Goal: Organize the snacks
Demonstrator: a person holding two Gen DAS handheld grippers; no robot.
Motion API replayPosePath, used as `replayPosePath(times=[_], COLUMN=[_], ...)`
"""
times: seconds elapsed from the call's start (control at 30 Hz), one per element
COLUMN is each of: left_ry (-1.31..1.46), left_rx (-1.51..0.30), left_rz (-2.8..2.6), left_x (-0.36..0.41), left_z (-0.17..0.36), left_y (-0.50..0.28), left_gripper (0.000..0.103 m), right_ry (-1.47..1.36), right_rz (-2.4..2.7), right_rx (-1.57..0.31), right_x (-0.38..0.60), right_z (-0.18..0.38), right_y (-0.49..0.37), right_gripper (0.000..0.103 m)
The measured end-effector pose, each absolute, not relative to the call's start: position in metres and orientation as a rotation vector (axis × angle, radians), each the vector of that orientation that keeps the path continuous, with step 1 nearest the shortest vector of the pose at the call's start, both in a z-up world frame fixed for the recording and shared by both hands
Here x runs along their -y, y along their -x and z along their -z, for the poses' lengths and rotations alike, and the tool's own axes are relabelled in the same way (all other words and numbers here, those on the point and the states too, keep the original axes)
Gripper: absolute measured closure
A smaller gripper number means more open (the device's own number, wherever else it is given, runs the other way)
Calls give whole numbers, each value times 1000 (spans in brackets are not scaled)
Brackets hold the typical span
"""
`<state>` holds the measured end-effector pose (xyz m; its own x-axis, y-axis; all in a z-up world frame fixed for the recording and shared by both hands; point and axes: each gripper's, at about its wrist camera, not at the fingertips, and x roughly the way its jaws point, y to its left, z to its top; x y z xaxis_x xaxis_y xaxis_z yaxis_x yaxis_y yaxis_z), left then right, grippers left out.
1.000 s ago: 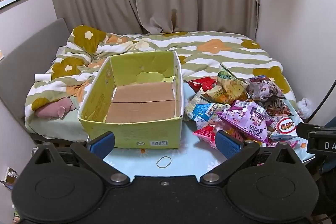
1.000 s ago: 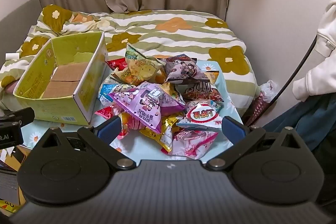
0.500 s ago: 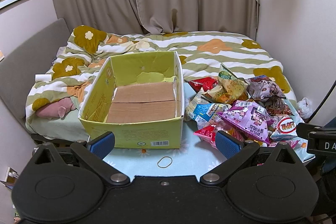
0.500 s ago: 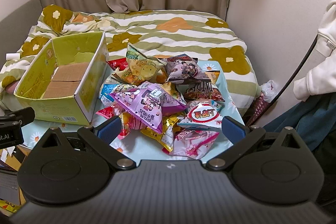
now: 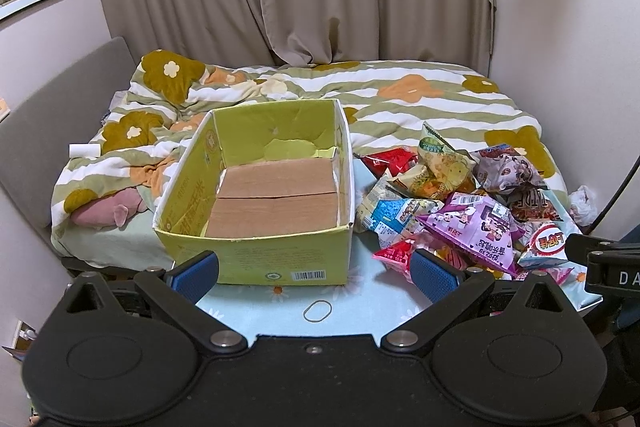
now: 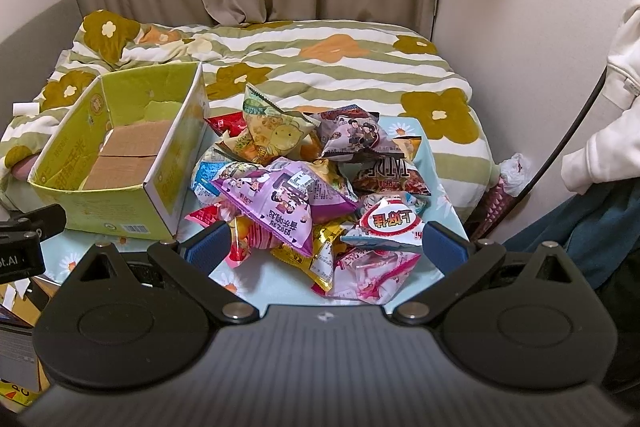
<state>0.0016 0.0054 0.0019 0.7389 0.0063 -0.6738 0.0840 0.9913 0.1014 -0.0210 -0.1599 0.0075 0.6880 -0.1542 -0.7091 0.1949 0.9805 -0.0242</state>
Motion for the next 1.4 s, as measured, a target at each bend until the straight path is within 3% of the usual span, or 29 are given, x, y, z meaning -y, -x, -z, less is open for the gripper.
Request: replayPosePath(times=[1.4], left_ry=[-134], left_rx=[-740], left_rz=[42], left_x=[-3], left_z=[-2], left_y=[-4], left_gripper=[0], right_ry=[-59], right_rz=[194], right_rx=[-787], right_x=[161], right_z=[-8], right_y=[22], right_gripper=[0])
